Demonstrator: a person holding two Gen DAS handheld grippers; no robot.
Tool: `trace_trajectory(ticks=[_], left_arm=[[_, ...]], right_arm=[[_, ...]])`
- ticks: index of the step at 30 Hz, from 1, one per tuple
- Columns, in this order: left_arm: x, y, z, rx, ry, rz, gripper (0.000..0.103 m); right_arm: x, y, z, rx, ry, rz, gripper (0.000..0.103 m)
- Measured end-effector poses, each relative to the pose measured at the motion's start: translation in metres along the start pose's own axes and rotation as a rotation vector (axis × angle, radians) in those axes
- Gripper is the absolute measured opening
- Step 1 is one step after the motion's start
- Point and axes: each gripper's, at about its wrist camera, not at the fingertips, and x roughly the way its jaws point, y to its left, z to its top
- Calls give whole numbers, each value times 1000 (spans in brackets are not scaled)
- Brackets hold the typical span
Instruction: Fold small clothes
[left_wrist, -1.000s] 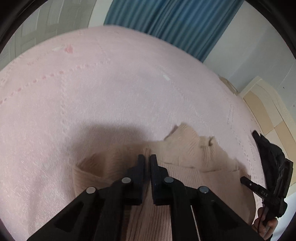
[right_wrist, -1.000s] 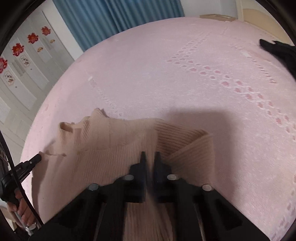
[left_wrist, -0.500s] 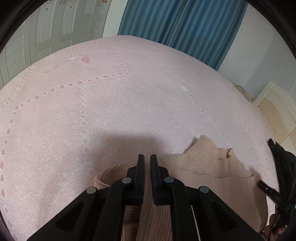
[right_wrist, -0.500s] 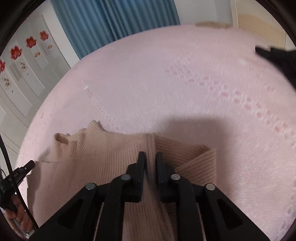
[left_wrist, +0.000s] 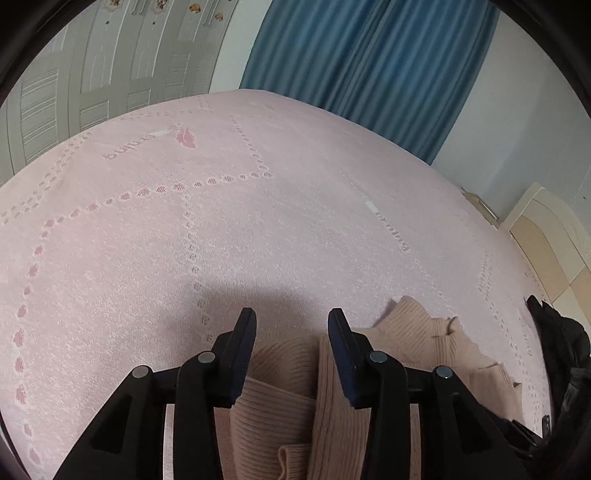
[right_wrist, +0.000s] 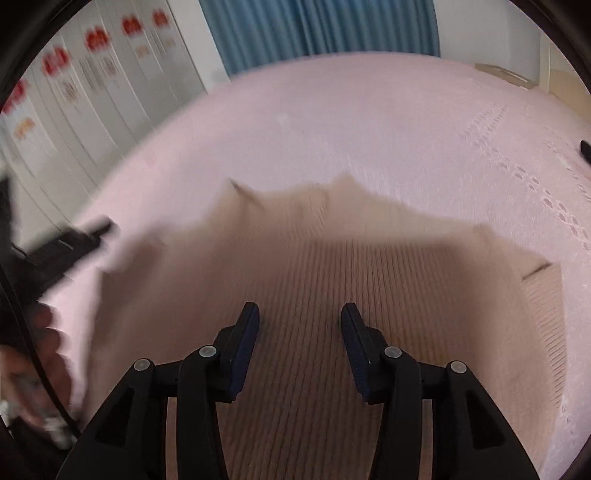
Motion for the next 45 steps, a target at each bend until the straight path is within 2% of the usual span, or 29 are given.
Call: trace_trajectory(ticks=[1,3,7,13,20,27,30,36,40,45], left_arm=[[0,1,1,7,2,-2,38],[1,3,2,11,5,-3,38],[1,4,3,15,8,11,38],[-1,-2,3,31,18,2,39],[-10,-5,3,29,18,-49,39],[-20,-3,0,36,22,-90,42],[-24,2,-3,30,31,-114,47],[-33,13,-16,12,44,-125,49],[-45,21,-26,-4,50,-170,52],[-61,33,-43,-75,80,-278,57]], right_arm=[[3,1,2,-12,-16,-26,46],[12,6,12,-10,17,-64,46],[31,1,24,60,49,-82,49],[48,19,36,-5,40,-181,52],[31,17,33,-4,52,-179,52],[0,20,11,-8,52,-188,52],[-14,24,-1,-14,50,-172,52],[-39,31,-35,-30,58,-174,52],[-56,36,-59,-33,37,-195,52],[-67,36,-85,-39,56,-188,52]])
